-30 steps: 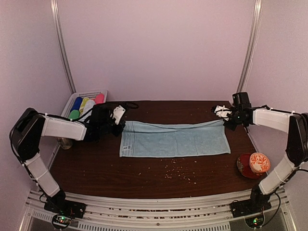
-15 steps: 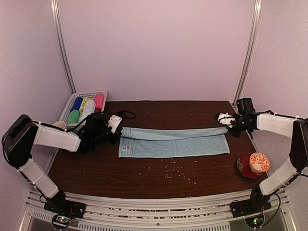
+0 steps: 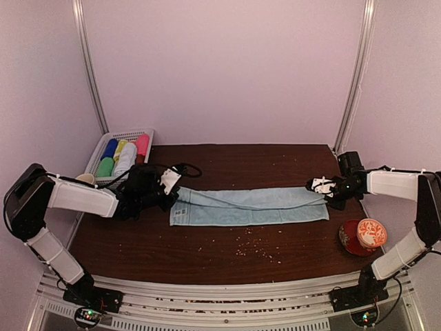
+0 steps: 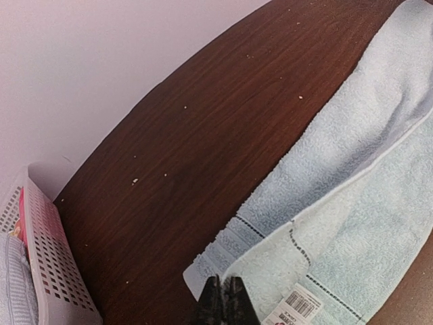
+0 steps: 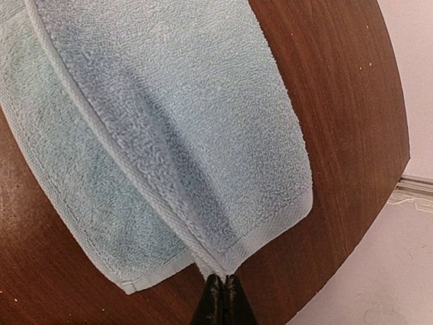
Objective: Roll the towels
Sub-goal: Fold the towel at the center of the board.
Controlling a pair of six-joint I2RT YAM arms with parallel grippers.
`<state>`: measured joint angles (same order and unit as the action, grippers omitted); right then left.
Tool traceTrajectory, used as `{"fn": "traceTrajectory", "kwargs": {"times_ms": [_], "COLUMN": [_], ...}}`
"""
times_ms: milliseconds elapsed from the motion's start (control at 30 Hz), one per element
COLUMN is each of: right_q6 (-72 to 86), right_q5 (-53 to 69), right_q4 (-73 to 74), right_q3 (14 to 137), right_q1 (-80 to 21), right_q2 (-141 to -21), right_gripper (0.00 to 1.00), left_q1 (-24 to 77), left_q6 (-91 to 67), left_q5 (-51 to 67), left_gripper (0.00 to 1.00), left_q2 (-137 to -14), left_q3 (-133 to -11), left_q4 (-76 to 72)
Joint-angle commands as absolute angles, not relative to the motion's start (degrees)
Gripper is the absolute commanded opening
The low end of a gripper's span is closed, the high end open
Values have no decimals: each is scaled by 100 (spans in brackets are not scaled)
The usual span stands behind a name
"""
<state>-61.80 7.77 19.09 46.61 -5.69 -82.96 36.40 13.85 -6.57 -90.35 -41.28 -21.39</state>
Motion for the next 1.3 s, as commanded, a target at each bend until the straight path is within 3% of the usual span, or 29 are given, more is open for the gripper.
{"fn": "traceTrajectory", "kwargs": {"times_ms": [0,633,900,1267], "right_q6": [-6324,-6436,-6304,-6305], "right_q5": [815,421,508,643], "right_q4": [2070,2132,2167,2438], "right_q3": [4574,4324,4531,4734], "right_q1": [-554,-686,-686,-677], "right_q2": [-8351,-8598,-8319,-7866], "right_gripper": [0,0,0,0], "left_q1": [3799,4343,4395,4399], "left_q6": [1313,802,656,578], "left_q5": [-963,-1517,-2140,-2122], "left_gripper": [0,0,0,0], "left_q2": [-9100,-8877,-8641,-8217], "left_q3": [-4429,-4523,-4532,-4312], "left_q4": [-1689,-758,-705,-867]}}
